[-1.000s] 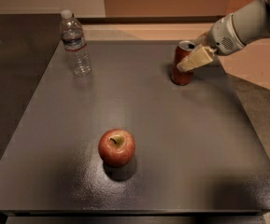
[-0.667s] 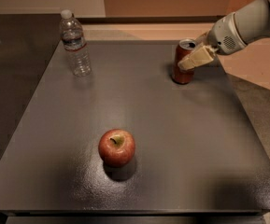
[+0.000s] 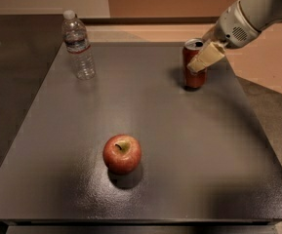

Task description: Knock coke can over

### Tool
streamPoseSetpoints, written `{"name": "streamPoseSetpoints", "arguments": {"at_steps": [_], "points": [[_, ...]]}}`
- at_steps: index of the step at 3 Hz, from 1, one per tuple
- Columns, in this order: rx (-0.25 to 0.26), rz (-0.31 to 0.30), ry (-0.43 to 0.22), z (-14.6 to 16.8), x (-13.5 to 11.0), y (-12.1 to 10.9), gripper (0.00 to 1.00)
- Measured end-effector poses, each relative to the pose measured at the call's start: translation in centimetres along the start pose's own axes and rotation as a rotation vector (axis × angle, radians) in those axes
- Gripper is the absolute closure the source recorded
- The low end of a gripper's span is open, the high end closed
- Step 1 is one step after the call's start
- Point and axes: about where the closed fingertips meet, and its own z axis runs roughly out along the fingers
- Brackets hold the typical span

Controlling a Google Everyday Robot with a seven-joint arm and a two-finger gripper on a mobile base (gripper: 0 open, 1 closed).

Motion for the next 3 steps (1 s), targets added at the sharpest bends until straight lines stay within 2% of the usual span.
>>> {"name": "streamPoseSetpoints", "arguments": {"at_steps": [1,2,3], "points": [[-0.022,-0.075,0.153,-0.1,-0.2,1.3,1.00],[-0.042,-0.140,0.271,0.3,-0.2,2.3,1.00],[-0.055,-0.193,0.345,1.0,-0.5,3.1,1.00]]}}
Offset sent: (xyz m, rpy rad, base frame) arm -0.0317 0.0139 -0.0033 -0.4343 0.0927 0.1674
